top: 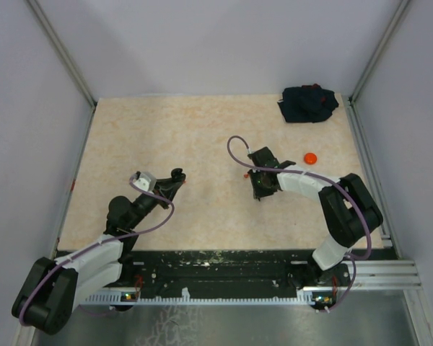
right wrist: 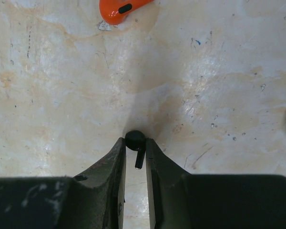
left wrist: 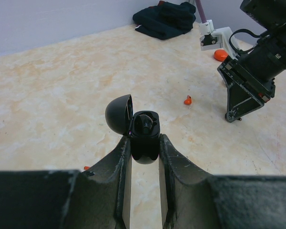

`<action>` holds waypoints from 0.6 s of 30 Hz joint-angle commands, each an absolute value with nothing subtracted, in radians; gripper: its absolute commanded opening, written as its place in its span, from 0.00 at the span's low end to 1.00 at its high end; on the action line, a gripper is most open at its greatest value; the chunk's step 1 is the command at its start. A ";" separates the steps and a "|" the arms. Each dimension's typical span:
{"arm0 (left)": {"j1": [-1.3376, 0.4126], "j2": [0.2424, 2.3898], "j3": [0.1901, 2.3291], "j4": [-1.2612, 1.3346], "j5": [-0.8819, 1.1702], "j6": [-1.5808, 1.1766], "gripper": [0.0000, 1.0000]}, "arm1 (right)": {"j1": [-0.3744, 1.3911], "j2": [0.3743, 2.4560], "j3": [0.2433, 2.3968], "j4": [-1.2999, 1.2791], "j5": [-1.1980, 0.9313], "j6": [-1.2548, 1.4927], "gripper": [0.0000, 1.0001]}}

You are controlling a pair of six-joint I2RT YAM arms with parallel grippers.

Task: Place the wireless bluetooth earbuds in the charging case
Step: Adjust the earbud at the center of the board.

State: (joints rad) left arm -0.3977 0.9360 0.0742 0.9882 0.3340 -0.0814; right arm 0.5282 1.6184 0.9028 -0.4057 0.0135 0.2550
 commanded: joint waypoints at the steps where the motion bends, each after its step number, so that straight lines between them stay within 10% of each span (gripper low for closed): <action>1: -0.401 0.937 0.075 1.032 0.349 -0.081 0.00 | 0.545 1.628 0.918 -0.448 0.121 0.242 0.10; 18: -0.401 0.934 0.076 1.029 0.349 -0.084 0.00 | 0.626 1.597 1.011 -0.525 0.258 0.287 0.35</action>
